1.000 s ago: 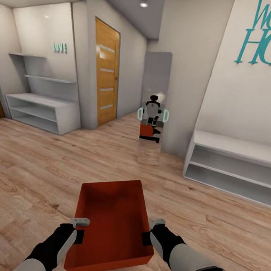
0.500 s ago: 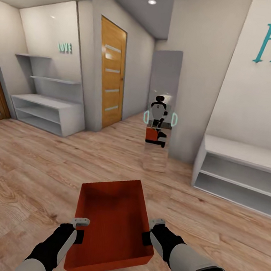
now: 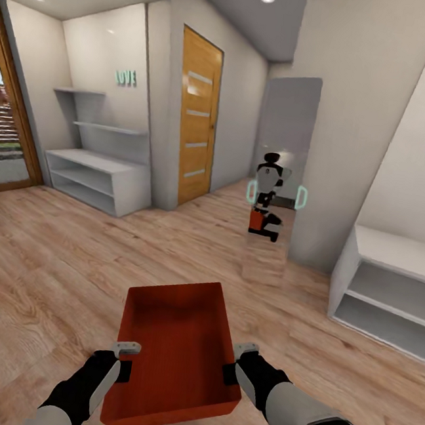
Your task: Move the two storage containers from the living room to the garage. In the garage, place one container on the floor and stack the other container on top of it (either order is fine).
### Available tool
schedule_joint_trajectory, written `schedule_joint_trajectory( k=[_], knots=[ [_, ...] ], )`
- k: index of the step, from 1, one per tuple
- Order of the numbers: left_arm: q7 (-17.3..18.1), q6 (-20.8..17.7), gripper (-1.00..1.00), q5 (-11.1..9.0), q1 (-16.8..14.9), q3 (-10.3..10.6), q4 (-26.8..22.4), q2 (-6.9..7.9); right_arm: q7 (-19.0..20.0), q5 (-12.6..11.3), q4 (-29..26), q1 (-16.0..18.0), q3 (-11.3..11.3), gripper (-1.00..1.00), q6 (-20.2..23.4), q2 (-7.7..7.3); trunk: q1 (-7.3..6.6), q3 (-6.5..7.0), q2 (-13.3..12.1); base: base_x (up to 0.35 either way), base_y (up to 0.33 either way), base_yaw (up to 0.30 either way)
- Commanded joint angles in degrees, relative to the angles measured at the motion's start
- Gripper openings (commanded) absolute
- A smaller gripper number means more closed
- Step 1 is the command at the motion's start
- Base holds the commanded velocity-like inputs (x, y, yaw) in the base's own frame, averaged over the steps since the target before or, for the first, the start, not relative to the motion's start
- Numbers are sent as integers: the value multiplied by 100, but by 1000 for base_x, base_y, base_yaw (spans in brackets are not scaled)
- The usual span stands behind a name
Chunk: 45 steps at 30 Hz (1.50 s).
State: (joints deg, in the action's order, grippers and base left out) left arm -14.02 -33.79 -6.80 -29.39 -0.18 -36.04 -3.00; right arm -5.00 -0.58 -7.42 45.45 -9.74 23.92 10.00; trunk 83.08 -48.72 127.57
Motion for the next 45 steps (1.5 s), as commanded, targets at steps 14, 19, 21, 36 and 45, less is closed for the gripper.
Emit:
schedule_joint_trajectory(
  k=[14,19,21,36,45],
  knots=[
    [22,22,-100,-278,3,97,2,19,-1,76,-14,43,-72,-100,48,0,2,-7,3,341,0,146],
    [22,22,-100,-278,3,97,3,19,-1,76,-14,43,-72,-100,49,0,2,-7,3,341,0,1],
    [22,22,-100,-278,3,97,7,19,-1,76,-14,43,-72,-100,44,0,2,-7,3,341,0,0],
    [22,22,-100,-278,3,97,6,19,-1,76,-14,43,-72,-100,46,0,2,-7,3,341,0,0],
    [22,22,-100,-278,3,97,9,19,-1,76,-14,43,-72,-100,47,0,2,-7,3,341,0,0]
  ],
)
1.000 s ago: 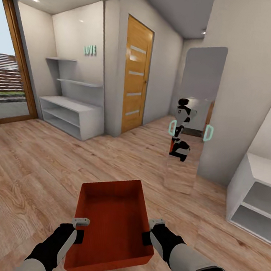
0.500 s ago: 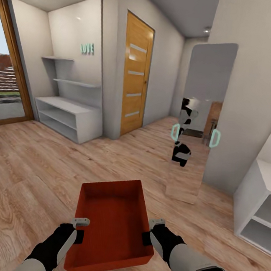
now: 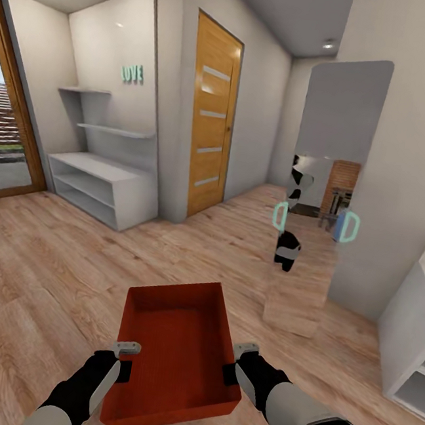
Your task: Move the two storage containers from the living room to the garage. In the garage, place one container on the floor and stack the other container on top of it (either order is fine).
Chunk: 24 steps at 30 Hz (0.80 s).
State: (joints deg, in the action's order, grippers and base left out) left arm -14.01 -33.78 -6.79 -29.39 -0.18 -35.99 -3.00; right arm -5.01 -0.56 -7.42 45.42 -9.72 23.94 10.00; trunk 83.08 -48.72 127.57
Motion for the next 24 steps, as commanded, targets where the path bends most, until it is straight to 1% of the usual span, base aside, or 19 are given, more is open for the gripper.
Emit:
schedule_joint_trajectory(
  k=[1,15,24],
  knots=[
    [21,21,-100,-279,3,97,2,19,0,74,-14,45,-74,-100,43,0,2,-7,3,341,0,0],
    [21,21,-100,-279,3,97,2,19,0,74,-14,45,-74,-100,45,0,2,-7,3,341,2,0],
    [21,21,-100,-279,3,97,-1,19,0,74,-14,45,-74,-100,42,0,2,-7,3,341,85,0]
  ],
)
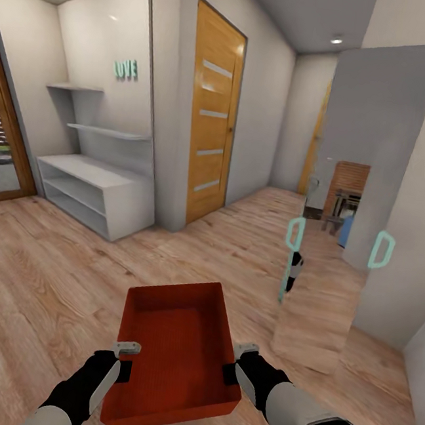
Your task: Move the two storage containers from the living room to the garage. In the garage, place one container on the floor and stack the other container on top of it (either order is fine).
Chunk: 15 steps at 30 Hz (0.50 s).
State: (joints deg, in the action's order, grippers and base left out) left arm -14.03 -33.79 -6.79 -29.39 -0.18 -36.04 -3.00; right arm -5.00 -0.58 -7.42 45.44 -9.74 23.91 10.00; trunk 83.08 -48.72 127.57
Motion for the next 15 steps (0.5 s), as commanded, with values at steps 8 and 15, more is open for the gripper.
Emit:
schedule_joint_trajectory(
  k=[8,15],
  knots=[
    [23,22,-100,-279,4,97,4,19,-1,76,-14,44,-72,-100,47,0,2,-7,3,341,135,0],
    [23,22,-100,-279,4,97,2,19,-1,76,-14,44,-72,-100,48,0,2,-7,3,341,145,0]
  ],
)
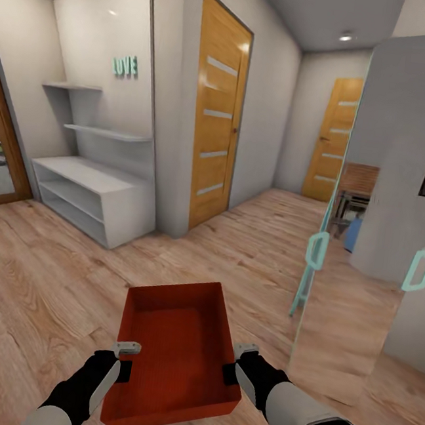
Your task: Move the two storage containers from the living room to the garage. In the garage, place one container on the floor and stack the other container on top of it (either order is fine).
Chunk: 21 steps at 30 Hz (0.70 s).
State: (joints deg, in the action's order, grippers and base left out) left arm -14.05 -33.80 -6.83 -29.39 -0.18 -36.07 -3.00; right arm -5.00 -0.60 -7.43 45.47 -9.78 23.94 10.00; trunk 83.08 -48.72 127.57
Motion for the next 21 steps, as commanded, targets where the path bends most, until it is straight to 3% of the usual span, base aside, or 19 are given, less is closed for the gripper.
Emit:
schedule_joint_trajectory(
  k=[1,21],
  knots=[
    [25,22,-100,-275,3,97,4,19,-1,77,-13,41,-68,-100,48,0,2,-7,3,341,145,0],
    [25,22,-100,-275,3,97,12,19,-1,77,-13,41,-68,-100,49,0,2,-7,3,341,145,0]
  ],
)
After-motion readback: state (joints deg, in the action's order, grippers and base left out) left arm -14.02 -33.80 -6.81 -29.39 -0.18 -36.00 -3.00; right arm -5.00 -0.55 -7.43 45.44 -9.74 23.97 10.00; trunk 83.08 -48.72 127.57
